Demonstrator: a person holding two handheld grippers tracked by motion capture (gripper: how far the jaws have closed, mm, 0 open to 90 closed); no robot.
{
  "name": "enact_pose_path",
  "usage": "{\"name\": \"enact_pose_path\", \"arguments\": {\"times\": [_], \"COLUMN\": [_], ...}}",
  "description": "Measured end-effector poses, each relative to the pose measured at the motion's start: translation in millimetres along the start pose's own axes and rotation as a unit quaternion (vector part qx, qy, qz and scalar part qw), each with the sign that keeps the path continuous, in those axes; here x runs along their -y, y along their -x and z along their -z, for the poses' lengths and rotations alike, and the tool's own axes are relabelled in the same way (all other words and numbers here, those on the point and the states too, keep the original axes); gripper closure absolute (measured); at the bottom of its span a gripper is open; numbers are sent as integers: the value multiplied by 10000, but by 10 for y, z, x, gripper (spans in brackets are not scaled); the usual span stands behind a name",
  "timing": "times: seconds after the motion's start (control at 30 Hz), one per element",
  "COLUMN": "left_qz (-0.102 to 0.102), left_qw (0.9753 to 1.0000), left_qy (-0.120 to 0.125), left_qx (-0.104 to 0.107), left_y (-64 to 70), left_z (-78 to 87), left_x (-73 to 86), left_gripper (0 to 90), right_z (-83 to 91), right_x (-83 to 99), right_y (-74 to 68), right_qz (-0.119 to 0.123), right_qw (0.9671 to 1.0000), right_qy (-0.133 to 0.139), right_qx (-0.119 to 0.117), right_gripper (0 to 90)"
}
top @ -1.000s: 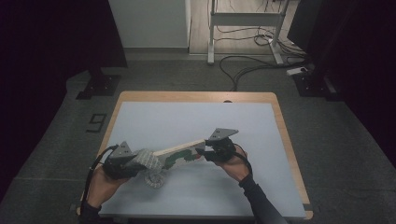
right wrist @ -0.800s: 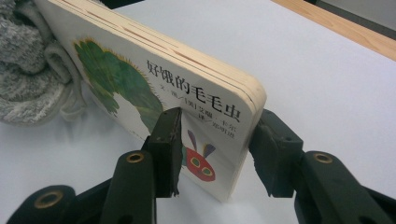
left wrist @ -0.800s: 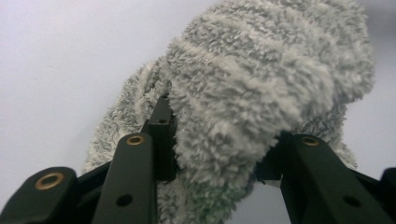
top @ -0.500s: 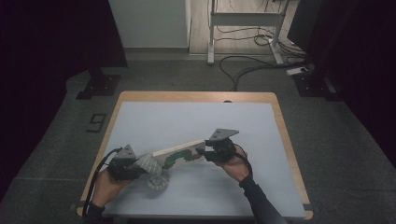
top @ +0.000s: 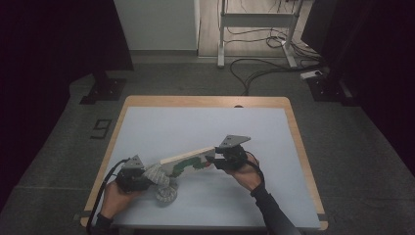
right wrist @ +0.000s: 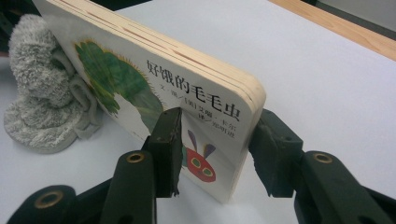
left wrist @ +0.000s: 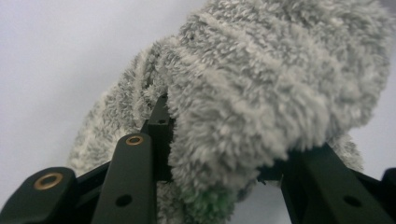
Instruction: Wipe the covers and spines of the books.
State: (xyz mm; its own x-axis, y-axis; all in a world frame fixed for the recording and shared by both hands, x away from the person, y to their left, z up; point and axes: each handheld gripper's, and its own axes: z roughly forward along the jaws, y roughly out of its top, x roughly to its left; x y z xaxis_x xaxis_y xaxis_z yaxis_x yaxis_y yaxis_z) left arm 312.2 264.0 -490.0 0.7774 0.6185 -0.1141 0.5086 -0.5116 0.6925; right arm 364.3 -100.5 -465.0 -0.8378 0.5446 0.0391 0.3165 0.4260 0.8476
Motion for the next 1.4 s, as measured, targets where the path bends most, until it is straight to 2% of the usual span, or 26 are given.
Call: {"name": "enact_pose_path", "arguments": {"times": [0.37, 0.53, 0.63, 0.73, 0.83, 0.93, 1.07, 1.27, 1.4], "left_qz": [-389, -418, -294, -189, -129, -58, 49, 173, 285], "left_qw": [9988, 9987, 9992, 9992, 9987, 9973, 9954, 9940, 9937], "left_qy": [241, 186, 223, 263, 308, 319, 364, 390, 437], "left_qx": [-172, -231, -159, -234, -383, -655, -885, -1003, -994], "left_y": [96, 120, 45, -16, -80, -150, -252, -381, -470], "left_z": [356, 379, 394, 462, 558, 642, 715, 719, 671], "left_x": [-282, -306, -248, -205, -184, -185, -214, -306, -382], "left_gripper": [588, 587, 586, 586, 583, 581, 578, 574, 571], "right_z": [-2, -4, -4, 0, -1, -1, 2, 0, 1], "right_x": [-9, -11, -13, -11, -11, -10, -10, -8, -10], "right_y": [-3, -3, -6, -6, -5, -6, -6, -5, -6], "right_qz": [42, 42, 60, 60, 49, 44, 50, 40, 39], "right_qw": [10000, 10000, 10000, 10000, 10000, 10000, 10000, 10000, 10000], "right_qy": [-40, -47, -58, -59, -60, -53, -59, -51, -61], "right_qx": [15, 16, 28, 24, 23, 22, 14, 12, 11], "right_gripper": [543, 543, 543, 543, 544, 543, 543, 542, 542]}}
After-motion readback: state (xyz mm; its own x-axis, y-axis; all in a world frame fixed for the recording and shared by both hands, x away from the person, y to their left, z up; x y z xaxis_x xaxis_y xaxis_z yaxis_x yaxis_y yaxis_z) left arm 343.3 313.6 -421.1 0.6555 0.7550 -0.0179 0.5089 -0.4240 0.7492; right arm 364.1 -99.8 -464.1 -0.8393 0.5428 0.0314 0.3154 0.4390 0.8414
